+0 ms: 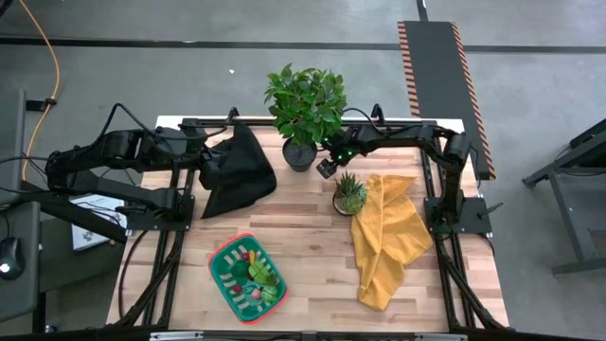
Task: Pick and placing Produce into tupperware
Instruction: Put the black cherry into the blue basket
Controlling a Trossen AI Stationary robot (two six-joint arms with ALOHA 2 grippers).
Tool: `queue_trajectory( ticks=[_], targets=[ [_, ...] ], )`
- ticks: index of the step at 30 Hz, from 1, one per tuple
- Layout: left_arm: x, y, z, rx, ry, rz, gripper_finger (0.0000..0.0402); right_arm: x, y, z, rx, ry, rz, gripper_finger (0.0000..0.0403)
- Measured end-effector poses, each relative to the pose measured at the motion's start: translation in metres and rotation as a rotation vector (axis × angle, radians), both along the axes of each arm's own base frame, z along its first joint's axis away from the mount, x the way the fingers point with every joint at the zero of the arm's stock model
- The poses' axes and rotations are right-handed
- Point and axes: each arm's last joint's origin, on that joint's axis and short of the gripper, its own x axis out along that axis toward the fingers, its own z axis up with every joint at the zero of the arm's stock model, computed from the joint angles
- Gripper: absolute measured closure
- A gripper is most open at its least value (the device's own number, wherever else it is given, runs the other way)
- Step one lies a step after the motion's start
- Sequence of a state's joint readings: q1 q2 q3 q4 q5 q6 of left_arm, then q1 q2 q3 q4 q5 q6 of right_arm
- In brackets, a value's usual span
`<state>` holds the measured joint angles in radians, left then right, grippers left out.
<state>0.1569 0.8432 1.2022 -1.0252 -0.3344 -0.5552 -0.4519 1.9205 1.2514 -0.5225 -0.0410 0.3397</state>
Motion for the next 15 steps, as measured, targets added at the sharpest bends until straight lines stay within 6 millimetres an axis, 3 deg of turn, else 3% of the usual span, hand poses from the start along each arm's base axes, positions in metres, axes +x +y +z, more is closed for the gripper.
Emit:
queue_trajectory(
  ticks=[6,15],
  targets=[
    [-0.0001,0.0,0.0,0.0,0.0,0.0,0.0394,-0.0002,0.0008,-0.0096,0.025,0.038,0.0,0.0151],
    [0.0,0.0,0.0,-0.002,-0.002,0.001,0.0394,0.0039,-0.0022,-0.0034,-0.009,0.018,-0.001,0.0151]
  ],
)
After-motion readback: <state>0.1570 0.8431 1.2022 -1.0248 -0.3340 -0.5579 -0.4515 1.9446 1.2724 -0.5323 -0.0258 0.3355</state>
